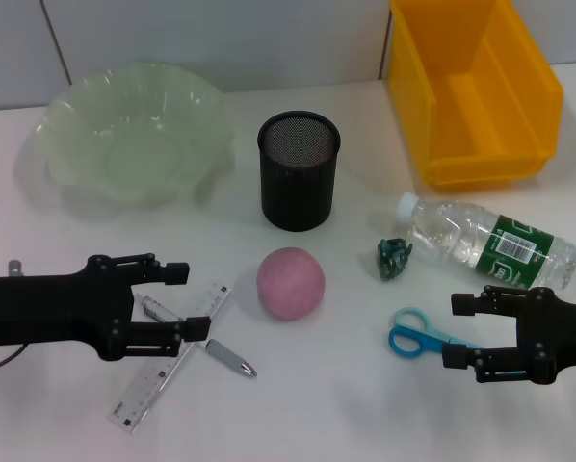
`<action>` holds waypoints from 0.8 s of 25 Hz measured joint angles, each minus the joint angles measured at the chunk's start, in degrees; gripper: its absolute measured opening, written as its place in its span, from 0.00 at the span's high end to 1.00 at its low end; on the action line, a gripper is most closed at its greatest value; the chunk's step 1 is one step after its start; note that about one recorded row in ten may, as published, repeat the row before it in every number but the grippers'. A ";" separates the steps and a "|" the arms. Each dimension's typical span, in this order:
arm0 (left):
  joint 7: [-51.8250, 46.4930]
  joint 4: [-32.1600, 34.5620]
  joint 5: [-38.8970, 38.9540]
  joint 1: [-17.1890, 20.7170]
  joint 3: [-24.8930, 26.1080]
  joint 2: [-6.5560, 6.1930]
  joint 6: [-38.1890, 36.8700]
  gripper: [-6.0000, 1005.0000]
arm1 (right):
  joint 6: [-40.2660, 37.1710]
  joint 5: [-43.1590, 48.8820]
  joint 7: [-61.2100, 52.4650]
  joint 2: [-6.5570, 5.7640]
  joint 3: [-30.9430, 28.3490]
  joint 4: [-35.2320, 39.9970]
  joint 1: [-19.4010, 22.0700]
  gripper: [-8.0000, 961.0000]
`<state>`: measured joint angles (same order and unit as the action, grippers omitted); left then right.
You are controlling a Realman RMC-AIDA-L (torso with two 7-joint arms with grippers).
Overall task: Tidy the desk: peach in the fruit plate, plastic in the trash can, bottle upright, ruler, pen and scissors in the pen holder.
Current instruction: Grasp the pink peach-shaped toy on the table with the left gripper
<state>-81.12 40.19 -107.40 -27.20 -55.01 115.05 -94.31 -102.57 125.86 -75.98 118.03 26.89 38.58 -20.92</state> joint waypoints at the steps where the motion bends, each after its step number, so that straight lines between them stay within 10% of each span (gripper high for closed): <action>1: -0.02 0.06 0.00 -0.07 0.00 0.07 0.00 0.20 | 0.00 0.00 -0.11 0.00 0.00 0.00 0.00 0.13; 10: -2.88 7.05 0.44 -1.25 0.07 3.44 2.01 0.20 | -0.01 0.00 -0.31 0.00 0.00 0.00 -0.11 0.13; 20: -15.19 9.85 -1.36 -6.21 -10.39 3.43 12.01 0.20 | 0.00 0.00 -0.44 -0.02 -0.05 0.00 -0.11 0.13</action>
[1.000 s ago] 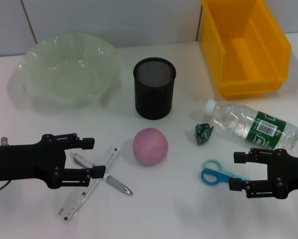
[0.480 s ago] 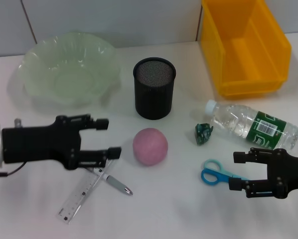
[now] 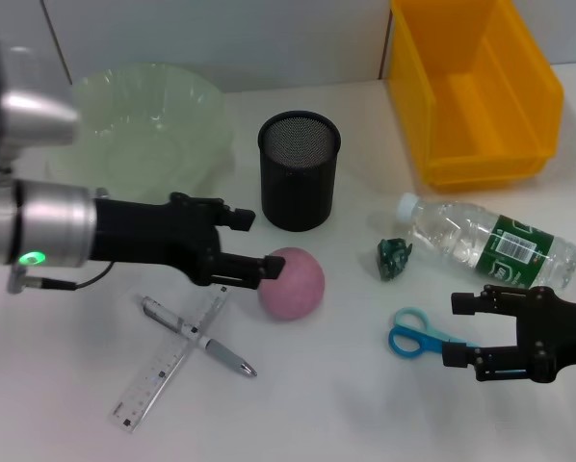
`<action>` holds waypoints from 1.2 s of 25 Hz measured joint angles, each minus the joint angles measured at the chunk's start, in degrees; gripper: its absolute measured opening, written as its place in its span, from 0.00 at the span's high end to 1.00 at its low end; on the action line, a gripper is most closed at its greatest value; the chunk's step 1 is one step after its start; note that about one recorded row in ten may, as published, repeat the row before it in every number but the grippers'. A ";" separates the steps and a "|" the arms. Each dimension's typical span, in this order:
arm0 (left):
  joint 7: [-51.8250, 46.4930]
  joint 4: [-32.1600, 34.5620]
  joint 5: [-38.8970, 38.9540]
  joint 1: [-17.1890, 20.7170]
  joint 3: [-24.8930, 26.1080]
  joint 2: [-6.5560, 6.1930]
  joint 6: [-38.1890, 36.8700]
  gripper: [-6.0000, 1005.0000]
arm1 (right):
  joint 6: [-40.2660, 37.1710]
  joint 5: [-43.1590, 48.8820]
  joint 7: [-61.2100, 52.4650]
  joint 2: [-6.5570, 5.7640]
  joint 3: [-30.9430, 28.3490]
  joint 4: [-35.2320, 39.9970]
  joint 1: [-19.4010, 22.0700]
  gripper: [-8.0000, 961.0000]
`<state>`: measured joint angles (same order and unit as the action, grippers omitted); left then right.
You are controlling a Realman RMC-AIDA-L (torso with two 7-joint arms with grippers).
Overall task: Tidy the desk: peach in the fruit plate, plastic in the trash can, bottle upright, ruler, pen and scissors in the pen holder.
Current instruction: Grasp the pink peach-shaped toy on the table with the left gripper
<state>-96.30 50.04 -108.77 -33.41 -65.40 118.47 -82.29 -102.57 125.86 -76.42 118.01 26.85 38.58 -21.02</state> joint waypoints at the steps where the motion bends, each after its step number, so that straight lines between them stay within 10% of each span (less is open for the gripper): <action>1: 0.00 0.00 0.00 0.00 0.00 0.00 0.00 0.20 | 0.00 0.00 -0.07 -0.05 -0.01 0.00 0.01 0.13; 3: -11.38 3.42 -5.62 -3.00 -7.95 0.09 5.22 0.20 | 0.00 0.00 -0.27 -0.13 -0.03 0.00 -0.03 0.13; 12: -24.96 5.49 -12.70 -8.24 -15.19 0.50 8.31 0.21 | 0.00 0.00 -0.80 -0.32 -0.05 0.00 -0.07 0.13; 30: -31.75 8.08 -20.07 -8.59 -32.19 0.70 20.65 0.21 | -0.08 0.00 -1.36 -0.41 -0.04 0.44 -0.07 0.13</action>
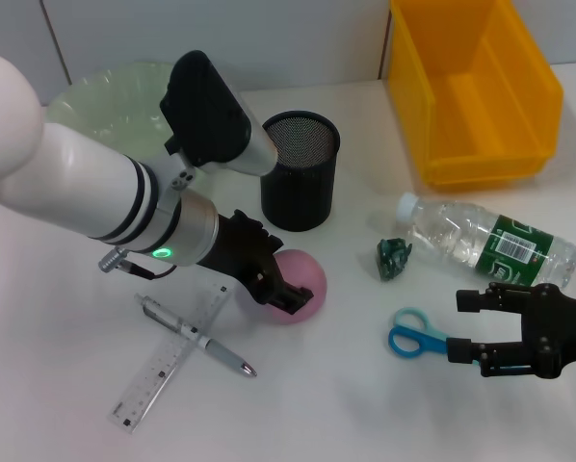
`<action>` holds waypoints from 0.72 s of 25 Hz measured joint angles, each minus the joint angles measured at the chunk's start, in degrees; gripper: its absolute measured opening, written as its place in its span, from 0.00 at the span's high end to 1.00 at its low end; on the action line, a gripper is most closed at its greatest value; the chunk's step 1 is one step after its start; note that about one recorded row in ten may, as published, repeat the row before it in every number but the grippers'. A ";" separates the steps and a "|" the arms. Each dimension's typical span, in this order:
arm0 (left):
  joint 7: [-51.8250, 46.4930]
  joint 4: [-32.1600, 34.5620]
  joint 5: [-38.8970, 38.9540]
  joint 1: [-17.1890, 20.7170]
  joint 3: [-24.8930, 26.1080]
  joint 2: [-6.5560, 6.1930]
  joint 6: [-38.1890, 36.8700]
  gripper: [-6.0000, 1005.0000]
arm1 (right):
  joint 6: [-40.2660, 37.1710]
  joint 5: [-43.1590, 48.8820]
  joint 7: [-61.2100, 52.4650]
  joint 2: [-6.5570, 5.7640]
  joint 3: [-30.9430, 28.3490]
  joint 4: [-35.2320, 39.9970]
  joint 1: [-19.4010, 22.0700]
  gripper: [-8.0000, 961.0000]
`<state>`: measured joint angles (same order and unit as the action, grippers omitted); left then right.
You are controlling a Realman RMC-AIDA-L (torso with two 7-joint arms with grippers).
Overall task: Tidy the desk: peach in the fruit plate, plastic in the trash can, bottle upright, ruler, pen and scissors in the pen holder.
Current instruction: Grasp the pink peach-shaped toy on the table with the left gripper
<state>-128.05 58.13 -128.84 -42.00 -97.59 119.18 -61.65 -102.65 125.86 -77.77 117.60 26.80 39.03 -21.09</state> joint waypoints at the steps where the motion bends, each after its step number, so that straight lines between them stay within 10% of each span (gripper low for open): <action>1: 0.00 0.01 -0.06 0.02 -0.35 0.00 0.24 0.21 | 0.00 0.00 -0.01 0.00 0.00 0.00 0.00 0.13; 18: 0.27 -0.56 0.61 -0.19 -1.62 0.00 0.85 0.25 | 0.09 0.00 -0.01 0.00 0.00 0.00 -0.06 0.13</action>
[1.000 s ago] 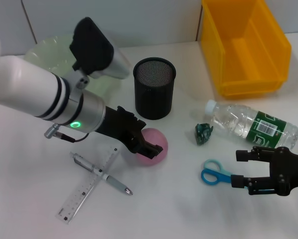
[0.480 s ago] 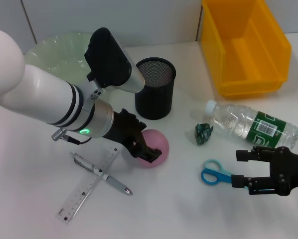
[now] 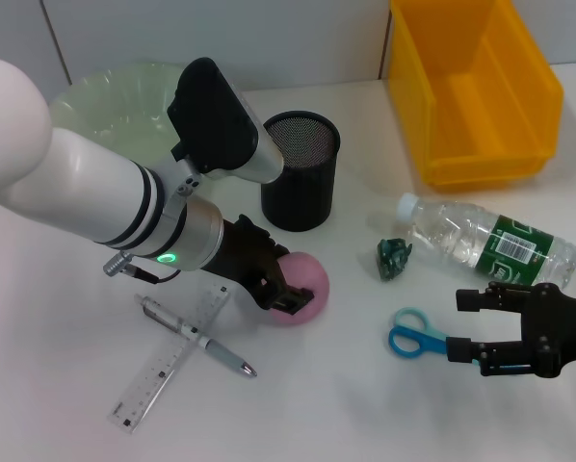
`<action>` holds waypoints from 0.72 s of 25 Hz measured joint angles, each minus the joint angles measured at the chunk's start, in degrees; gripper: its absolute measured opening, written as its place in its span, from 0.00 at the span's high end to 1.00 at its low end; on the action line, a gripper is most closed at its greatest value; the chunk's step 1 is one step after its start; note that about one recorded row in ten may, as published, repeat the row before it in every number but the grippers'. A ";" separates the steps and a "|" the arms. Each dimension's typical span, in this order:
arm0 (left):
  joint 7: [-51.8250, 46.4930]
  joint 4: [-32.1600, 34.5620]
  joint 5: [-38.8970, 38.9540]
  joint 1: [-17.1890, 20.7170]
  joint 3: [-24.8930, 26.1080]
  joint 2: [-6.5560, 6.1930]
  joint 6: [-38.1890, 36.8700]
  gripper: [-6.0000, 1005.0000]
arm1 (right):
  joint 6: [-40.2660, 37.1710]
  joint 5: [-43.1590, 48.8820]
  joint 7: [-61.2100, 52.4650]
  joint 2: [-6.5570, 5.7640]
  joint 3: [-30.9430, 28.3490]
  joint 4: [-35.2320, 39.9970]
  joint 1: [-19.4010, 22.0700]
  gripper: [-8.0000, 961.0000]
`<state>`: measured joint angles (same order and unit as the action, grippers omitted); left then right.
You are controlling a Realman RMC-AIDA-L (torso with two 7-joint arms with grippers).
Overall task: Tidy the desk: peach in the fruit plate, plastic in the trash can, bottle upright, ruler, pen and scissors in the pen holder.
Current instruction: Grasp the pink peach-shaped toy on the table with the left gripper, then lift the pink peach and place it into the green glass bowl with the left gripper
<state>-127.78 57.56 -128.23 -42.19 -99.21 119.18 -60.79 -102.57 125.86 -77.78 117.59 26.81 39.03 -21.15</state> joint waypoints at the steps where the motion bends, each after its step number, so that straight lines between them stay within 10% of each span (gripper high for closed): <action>1: -0.07 0.00 0.10 0.01 0.06 0.00 0.00 0.27 | 0.00 0.00 0.00 0.00 0.00 0.00 0.00 0.13; 10: -0.19 0.08 1.71 0.30 1.78 -0.01 -0.45 0.46 | 0.00 0.00 0.00 0.00 -0.01 0.09 -0.03 0.13; 18: 0.58 3.33 6.03 1.63 21.84 -0.76 -6.38 0.63 | 0.00 0.00 0.05 0.00 0.00 0.06 0.10 0.13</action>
<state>-127.20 60.89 -122.20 -40.56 -77.37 118.42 -67.17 -102.57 125.86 -77.74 117.60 26.80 39.08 -21.05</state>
